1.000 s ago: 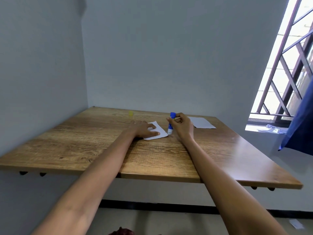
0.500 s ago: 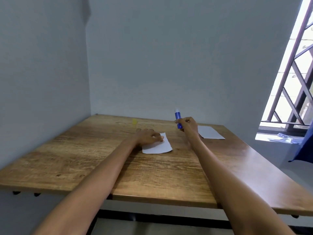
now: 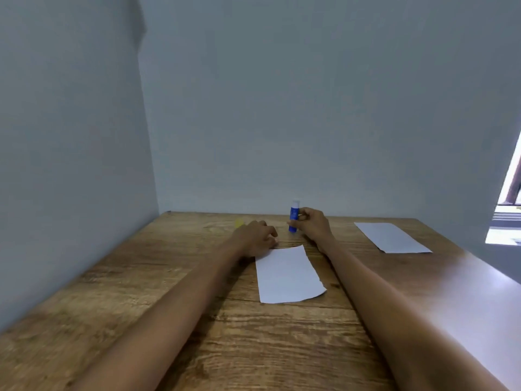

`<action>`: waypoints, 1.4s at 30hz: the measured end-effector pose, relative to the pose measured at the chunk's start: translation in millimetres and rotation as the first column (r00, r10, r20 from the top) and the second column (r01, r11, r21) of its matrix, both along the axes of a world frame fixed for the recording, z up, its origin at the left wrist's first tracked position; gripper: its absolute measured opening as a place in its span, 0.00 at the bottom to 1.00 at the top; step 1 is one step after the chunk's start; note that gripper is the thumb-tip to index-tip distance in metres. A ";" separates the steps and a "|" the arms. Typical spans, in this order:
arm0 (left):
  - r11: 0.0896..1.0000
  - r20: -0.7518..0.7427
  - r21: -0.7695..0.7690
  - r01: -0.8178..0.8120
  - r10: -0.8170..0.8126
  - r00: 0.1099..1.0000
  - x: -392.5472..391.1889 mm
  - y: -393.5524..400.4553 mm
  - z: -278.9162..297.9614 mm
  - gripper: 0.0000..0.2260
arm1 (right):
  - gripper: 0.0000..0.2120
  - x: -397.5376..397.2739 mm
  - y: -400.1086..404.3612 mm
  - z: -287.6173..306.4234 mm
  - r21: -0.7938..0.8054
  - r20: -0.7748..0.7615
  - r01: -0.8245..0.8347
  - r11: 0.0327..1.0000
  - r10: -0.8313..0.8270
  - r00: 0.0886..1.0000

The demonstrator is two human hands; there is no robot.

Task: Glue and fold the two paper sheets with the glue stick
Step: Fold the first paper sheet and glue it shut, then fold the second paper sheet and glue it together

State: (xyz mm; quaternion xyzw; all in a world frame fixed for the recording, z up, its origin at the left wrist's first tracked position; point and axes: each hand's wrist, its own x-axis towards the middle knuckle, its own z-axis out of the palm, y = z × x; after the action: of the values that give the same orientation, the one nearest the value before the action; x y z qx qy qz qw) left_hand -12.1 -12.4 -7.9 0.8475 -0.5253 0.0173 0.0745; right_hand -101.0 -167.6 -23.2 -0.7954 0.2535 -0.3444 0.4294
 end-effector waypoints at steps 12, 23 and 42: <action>1.000 -0.064 0.010 0.015 -0.014 0.998 0.4 -3.2 -4.7 0.18 | 0.21 4.2 -5.2 -3.2 -0.030 -0.074 0.003 1.000 -0.006 0.997; 0.877 0.050 -0.455 0.153 -0.147 0.988 -61.1 -3.7 11.0 0.11 | 0.07 -129.6 -44.8 29.4 -0.327 -0.159 0.388 0.861 -0.455 0.876; 0.980 0.030 -0.050 0.195 -0.194 0.981 -156.2 -132.1 -11.7 0.17 | 0.16 -199.4 -109.5 15.1 -0.246 -0.503 0.497 0.832 -0.548 0.669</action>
State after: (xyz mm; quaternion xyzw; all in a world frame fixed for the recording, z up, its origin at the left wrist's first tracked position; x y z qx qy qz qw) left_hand -168.3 -144.5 -19.6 0.7896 -0.6058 0.0342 0.0915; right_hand -300.4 -277.1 -8.2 -0.7718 0.5681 -0.2181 0.1846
